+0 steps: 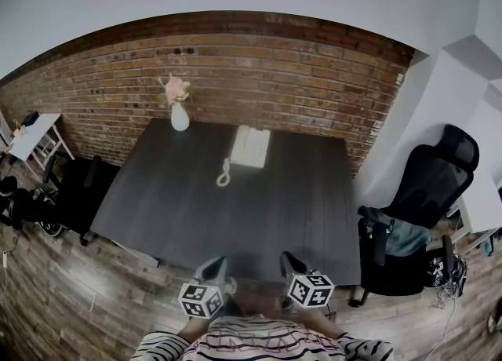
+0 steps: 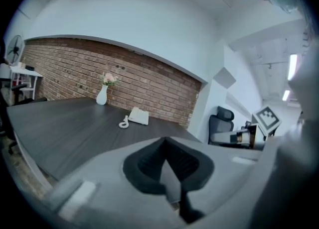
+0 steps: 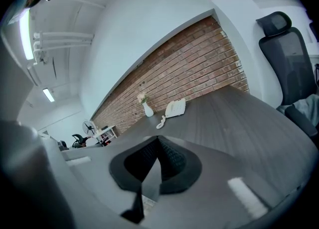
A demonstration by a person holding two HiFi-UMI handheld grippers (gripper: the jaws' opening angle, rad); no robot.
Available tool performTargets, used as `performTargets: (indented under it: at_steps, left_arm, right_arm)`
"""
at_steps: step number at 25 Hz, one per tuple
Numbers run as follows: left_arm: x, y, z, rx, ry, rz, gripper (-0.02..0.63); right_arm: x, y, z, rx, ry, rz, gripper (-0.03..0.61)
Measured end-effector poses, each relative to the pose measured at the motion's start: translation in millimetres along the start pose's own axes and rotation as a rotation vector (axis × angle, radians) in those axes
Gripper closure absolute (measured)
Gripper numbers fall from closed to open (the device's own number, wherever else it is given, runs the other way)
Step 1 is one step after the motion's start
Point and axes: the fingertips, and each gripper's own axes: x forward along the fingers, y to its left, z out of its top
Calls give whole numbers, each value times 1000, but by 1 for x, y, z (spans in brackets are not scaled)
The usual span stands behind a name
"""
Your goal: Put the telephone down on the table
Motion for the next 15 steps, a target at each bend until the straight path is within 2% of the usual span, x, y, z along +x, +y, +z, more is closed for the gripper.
performTargets:
  at_steps: [15]
  left_arm:
    - [-2,-8,-1,16,5,13,614]
  right_arm:
    - [-5,-6,4,-5,-5,-3,578]
